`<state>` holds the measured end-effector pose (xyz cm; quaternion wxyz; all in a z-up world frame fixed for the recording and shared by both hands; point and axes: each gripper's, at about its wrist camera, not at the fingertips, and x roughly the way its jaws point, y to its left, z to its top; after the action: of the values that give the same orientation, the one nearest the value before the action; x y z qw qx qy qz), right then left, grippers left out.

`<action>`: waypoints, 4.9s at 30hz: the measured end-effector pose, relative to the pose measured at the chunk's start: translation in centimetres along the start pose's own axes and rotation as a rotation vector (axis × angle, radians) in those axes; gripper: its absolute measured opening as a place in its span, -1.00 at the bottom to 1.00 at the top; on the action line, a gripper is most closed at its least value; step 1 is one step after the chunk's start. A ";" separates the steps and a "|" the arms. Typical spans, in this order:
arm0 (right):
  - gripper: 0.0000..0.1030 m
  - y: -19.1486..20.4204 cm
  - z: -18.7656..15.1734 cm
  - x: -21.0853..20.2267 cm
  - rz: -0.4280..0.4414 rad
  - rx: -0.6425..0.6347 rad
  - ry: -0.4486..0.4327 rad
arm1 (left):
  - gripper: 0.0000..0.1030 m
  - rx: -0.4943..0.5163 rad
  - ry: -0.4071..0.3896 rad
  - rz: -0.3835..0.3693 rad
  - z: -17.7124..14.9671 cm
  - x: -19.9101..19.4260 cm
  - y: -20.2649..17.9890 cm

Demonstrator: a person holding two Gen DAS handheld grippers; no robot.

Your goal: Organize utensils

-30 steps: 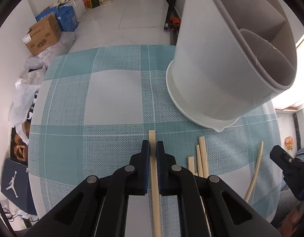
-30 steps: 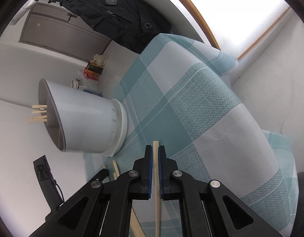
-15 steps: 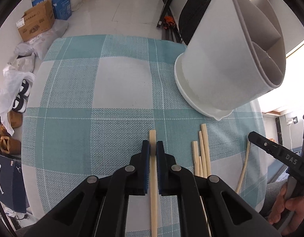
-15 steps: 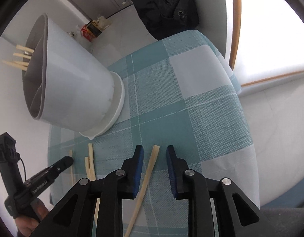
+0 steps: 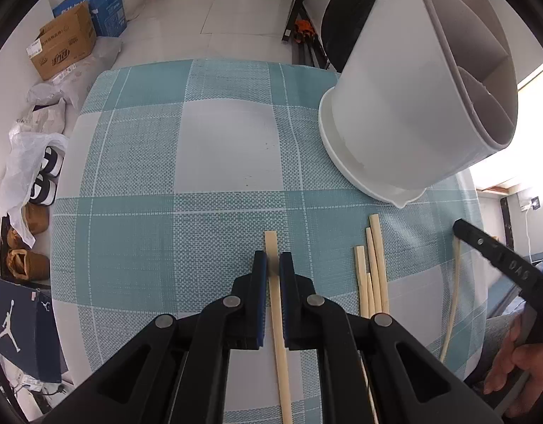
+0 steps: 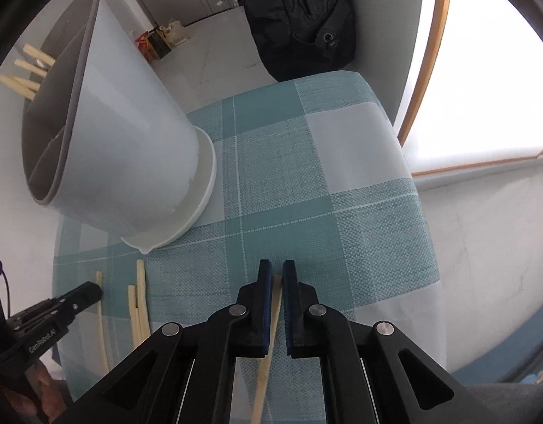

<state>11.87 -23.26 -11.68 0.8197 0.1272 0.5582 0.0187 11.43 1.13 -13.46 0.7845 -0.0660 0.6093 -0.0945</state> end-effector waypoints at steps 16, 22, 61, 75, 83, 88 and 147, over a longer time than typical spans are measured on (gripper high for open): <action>-0.91 -2.5 0.1 -7.5 0.254 0.103 -0.213 | -0.95 -0.013 -0.133 0.008 -0.6 -1.2 0.3; -0.91 0.5 -0.3 -10.5 0.285 -0.036 -0.323 | -0.96 -0.068 -0.274 -0.019 -1.5 -5.4 0.8; -0.91 4.6 0.8 -17.4 0.398 -0.254 -0.568 | -0.99 0.107 -0.600 -0.129 -1.9 -17.9 -5.3; -0.91 1.0 0.9 -15.1 0.403 -0.165 -0.506 | -0.10 -0.110 -0.145 -0.100 -2.6 -1.6 -1.0; -0.91 -0.4 0.9 -15.2 0.422 -0.129 -0.515 | -0.10 -0.114 -0.088 0.039 -1.8 2.6 -2.0; -0.91 -0.7 1.0 -14.9 0.444 -0.108 -0.502 | -0.17 -0.028 -0.112 0.130 -1.6 2.7 -3.7; -0.91 0.3 0.0 -13.8 0.403 -0.126 -0.468 | -0.97 0.103 -0.048 0.133 -1.7 1.0 -2.5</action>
<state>6.69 -25.31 0.95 0.9119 0.1850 0.3158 0.1857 9.86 -1.50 -14.30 0.8059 0.0131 0.5876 -0.0718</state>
